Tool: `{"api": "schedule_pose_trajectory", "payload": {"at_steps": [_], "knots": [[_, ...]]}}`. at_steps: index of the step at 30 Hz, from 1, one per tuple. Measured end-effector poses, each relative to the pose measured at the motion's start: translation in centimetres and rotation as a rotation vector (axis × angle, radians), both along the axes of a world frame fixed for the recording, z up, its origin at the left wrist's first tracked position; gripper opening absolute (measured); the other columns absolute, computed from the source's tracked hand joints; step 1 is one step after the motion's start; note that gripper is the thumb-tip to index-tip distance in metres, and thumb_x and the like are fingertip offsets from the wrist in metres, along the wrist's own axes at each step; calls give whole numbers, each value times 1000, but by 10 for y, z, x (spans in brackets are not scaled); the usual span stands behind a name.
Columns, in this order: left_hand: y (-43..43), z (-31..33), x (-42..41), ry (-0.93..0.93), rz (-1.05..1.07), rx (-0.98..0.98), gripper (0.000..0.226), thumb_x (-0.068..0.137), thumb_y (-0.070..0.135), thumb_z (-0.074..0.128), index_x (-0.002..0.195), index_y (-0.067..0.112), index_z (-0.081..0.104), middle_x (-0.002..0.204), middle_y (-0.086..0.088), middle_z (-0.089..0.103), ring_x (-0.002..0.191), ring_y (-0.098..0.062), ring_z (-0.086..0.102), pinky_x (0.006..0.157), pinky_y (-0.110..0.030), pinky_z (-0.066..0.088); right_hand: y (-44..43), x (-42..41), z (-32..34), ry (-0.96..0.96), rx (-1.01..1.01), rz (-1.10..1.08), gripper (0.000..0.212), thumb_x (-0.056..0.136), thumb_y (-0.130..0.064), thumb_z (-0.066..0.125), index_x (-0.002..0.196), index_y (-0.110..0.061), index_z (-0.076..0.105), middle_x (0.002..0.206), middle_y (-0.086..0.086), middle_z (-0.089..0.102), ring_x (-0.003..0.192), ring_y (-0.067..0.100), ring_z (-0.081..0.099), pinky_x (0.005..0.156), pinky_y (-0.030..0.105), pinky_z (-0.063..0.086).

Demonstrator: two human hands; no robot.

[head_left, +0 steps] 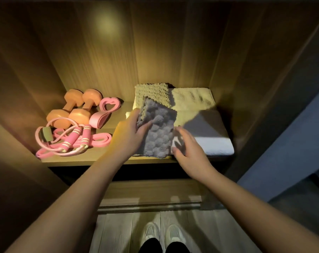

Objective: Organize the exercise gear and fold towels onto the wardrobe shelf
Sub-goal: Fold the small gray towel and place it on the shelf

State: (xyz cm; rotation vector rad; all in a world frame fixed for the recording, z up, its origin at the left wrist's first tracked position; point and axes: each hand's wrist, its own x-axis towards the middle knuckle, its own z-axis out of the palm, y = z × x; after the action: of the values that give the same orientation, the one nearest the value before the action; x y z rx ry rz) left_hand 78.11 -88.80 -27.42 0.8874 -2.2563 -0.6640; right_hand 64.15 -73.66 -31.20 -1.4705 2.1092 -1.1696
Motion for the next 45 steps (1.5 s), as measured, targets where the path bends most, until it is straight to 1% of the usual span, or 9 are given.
{"api": "schedule_pose_trajectory", "payload": {"at_steps": [3,7,10,19,22,27,34,41,45], "knots": [[47,6,47,-30,-176,0,21,92,32,49,111,25,54,95,11,63,84,-5,57,71,-32,49,54,26,7,-39,-133,-43,58,92,-15,61,144,-28,37,142,-17,39,132,-7,32,106,2,22],[112,-1,95,-20,-272,-66,23,86,14,51,107,18,60,101,4,59,92,-10,54,78,-33,46,117,69,7,22,-205,-24,46,84,-3,67,127,-16,57,127,-5,55,123,8,49,106,31,39],[156,-14,126,21,-264,-44,26,87,9,56,110,20,62,104,12,58,100,-1,55,85,-21,46,156,98,1,67,-207,-43,43,79,-5,69,121,-14,61,120,-3,60,116,16,55,98,47,45],[235,-23,188,154,-212,12,21,88,3,53,106,10,63,101,5,59,97,-1,57,80,-15,45,223,144,5,190,-189,-68,28,75,-18,79,100,-19,66,100,-6,57,99,13,55,88,48,45],[248,-23,200,155,-244,-22,27,83,-6,53,104,6,64,100,1,60,97,-5,58,80,-20,46,230,148,9,209,-116,-3,29,76,-23,79,103,-20,68,107,-2,51,106,18,52,91,52,45],[261,-19,209,151,-283,-109,29,80,-8,50,103,2,65,99,1,59,94,-11,59,77,-23,46,234,147,18,348,80,191,20,77,-28,73,94,-24,63,150,0,37,140,23,30,105,47,30],[259,-15,214,141,-248,-180,26,81,-6,50,98,5,66,92,1,58,85,-10,58,68,-30,46,235,139,19,457,221,298,18,82,-42,67,93,-27,69,147,-8,41,138,16,32,107,40,26],[252,-26,212,34,-127,-185,23,85,2,47,100,11,62,93,2,58,82,-15,57,66,-37,47,228,121,15,247,243,277,17,85,-43,66,99,-35,70,137,-9,48,129,12,42,104,46,37],[252,-34,201,102,17,16,18,94,16,39,103,25,52,90,12,57,82,-2,56,66,-31,47,225,125,10,-320,52,237,43,87,-22,72,127,-28,56,129,-6,57,121,8,54,104,36,45]]}}
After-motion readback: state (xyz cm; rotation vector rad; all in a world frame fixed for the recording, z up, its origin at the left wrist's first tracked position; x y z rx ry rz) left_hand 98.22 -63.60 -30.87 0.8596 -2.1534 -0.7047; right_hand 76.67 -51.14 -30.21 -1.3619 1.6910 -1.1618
